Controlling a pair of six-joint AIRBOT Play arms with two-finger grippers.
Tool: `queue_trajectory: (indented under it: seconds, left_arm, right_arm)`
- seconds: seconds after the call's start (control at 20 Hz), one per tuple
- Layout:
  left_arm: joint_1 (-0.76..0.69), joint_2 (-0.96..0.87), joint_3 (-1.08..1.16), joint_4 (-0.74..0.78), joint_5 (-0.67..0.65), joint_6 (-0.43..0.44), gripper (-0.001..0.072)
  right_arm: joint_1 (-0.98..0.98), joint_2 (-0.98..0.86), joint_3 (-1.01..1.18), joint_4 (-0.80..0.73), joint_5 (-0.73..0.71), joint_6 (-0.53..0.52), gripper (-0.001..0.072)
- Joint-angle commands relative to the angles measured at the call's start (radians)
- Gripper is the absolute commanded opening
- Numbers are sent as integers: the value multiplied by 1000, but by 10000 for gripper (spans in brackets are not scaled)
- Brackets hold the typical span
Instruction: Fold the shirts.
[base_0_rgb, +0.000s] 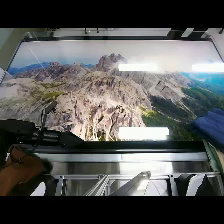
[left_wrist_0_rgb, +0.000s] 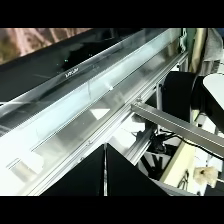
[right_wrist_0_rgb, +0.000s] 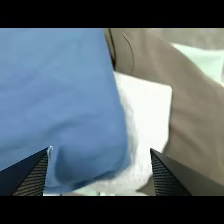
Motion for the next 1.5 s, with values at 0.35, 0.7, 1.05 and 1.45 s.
queue_trajectory:
  seconds: [0.35, 0.7, 1.05, 1.45]
  left_arm:
    - [-1, -40, 105, -2, -69, 5, 18]
    - [-1, -248, 357, 31, -168, 18, 18]
    - [-1, -274, 399, 32, -188, 38, 17]
    - [-1, -247, 399, 31, -156, 29, 16]
  right_arm:
    - [135, -29, 69, 986, -101, -298, 21]
    - [1137, -346, 92, 925, -515, -251, 20]
    - [1522, -750, 329, 879, -489, -378, 19]
    - [1526, -748, 330, 901, -446, -375, 20]
